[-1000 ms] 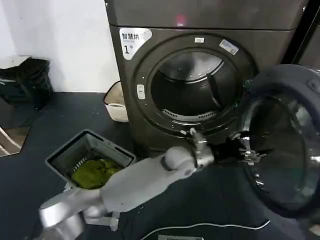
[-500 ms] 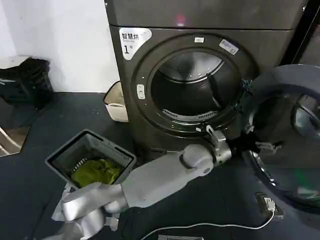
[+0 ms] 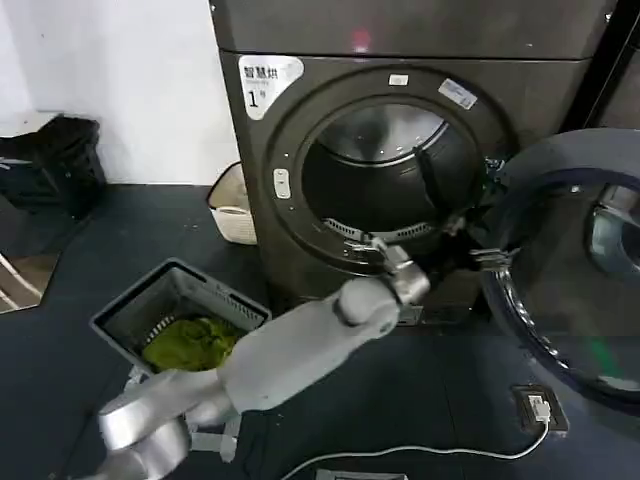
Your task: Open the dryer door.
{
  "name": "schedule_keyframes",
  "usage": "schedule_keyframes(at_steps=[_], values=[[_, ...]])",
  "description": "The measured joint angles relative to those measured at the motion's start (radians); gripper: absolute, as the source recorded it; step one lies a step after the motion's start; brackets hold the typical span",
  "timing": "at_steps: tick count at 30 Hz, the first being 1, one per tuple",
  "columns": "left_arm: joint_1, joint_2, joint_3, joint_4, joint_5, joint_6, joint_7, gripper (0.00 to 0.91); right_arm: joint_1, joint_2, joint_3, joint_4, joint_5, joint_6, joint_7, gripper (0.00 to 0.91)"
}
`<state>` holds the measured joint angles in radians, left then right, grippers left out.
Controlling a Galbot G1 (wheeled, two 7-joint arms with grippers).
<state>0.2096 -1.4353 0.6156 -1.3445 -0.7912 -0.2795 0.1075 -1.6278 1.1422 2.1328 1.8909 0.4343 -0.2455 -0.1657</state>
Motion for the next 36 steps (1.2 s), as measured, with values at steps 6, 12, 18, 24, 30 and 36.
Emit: schedule_keyframes(at_steps=[6,12,18,24,30,36], values=[[0.022,0.115,-0.021,-0.071,-0.017,-0.052,-0.039,0.907,0.012,-0.01,0.011,-0.015,-0.021,0.028,0.007,0.907],[0.061,0.253,-0.047,-0.151,-0.031,-0.074,-0.062,0.907,0.03,-0.014,0.006,-0.023,-0.026,0.03,0.01,0.907],[0.114,0.377,-0.085,-0.246,-0.003,-0.065,-0.095,0.907,0.041,-0.022,0.009,-0.021,-0.028,0.029,0.011,0.907],[0.179,0.526,-0.118,-0.336,0.01,-0.038,-0.079,0.907,0.05,-0.035,0.012,-0.033,-0.054,0.039,0.013,0.907],[0.259,0.708,-0.171,-0.41,0.018,0.054,-0.021,0.907,0.064,-0.043,0.017,-0.025,-0.07,0.039,0.025,0.907],[0.359,0.88,-0.231,-0.443,0.033,0.17,0.029,0.907,0.071,-0.049,0.02,-0.024,-0.075,0.039,0.029,0.907]])
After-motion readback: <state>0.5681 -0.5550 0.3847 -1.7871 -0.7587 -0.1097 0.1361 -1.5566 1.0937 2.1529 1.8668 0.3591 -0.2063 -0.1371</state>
